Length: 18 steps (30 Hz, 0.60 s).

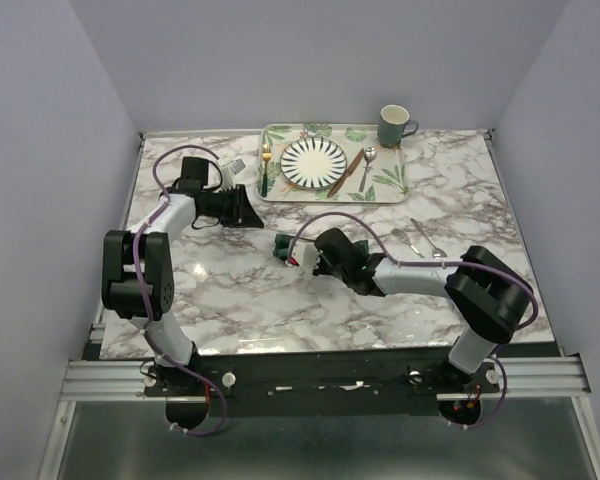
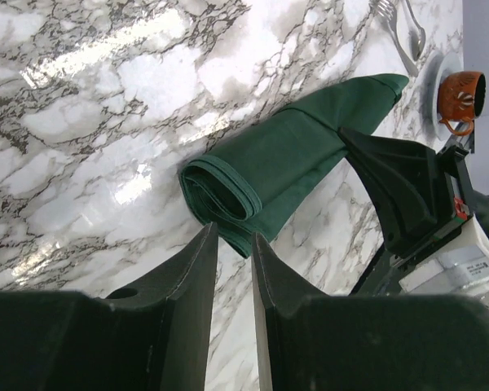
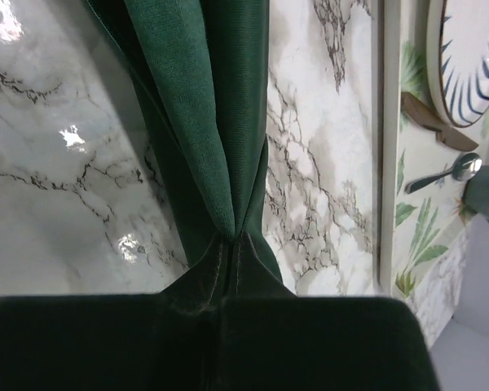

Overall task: Fold the napkin into a case and place the utensils inside
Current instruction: Turn over the smaller rectangle-folded napkin at the center of the board.

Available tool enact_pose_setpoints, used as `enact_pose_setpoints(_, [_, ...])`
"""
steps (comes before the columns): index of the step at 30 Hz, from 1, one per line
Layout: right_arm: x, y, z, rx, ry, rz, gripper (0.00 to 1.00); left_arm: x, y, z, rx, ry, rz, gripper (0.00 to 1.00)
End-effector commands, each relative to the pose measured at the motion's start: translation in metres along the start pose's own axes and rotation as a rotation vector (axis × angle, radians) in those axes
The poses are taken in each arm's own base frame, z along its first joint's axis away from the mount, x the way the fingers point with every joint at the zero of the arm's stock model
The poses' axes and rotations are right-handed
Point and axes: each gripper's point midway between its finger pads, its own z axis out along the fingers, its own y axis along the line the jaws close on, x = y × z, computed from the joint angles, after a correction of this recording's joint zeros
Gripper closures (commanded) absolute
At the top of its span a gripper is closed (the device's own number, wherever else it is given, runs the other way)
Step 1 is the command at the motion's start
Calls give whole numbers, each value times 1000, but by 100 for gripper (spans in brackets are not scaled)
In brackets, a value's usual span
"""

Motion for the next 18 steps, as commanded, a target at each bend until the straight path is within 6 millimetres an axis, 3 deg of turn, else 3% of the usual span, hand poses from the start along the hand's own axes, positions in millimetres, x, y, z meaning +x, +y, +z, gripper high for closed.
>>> enact_pose_setpoints(1, [-19, -10, -9, 180, -62, -42, 99, 9, 3, -10, -34, 3, 26, 67])
enact_pose_setpoints(10, [-19, 52, -24, 150, -102, -111, 99, 20, 9, -9, -45, 29, 53, 68])
enact_pose_setpoints(13, [-16, 61, -28, 156, -96, -116, 71, 23, 11, -9, -47, 42, 59, 67])
enact_pose_setpoints(14, [-13, 65, -29, 148, -92, -120, 57, 23, 11, -9, -47, 43, 62, 67])
enact_pose_setpoints(18, [-10, 78, -36, 92, -91, -111, 43, 21, 8, -10, -35, 43, 83, 68])
